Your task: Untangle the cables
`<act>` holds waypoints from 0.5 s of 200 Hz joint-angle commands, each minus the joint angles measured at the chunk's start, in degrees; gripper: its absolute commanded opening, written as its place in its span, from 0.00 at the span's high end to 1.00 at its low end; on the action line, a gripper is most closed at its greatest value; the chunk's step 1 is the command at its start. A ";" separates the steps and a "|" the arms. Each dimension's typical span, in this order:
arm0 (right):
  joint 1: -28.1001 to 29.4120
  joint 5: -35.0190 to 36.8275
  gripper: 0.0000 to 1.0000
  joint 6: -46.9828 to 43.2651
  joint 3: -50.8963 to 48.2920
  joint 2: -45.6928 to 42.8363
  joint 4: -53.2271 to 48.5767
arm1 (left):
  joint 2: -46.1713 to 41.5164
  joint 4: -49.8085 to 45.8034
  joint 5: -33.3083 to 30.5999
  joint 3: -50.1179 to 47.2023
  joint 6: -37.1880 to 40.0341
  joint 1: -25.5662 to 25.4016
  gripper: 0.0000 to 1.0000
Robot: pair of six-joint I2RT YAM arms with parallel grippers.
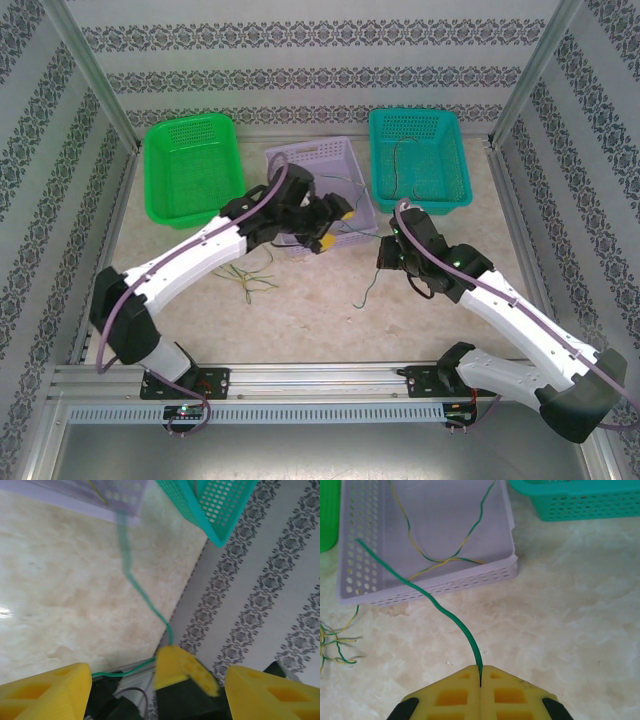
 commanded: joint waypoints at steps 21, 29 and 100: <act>1.01 -2.30 1.00 -7.68 2.79 1.99 5.43 | 8.34 -7.74 -1.77 11.02 -0.95 -1.77 0.31; 1.15 -2.59 1.00 -8.53 3.02 2.07 6.40 | 9.39 -9.66 -2.36 12.31 -0.51 -1.77 0.31; 2.85 -5.34 1.00 -11.92 4.14 2.98 10.85 | 9.88 -12.47 -7.95 12.52 -4.13 -1.55 0.35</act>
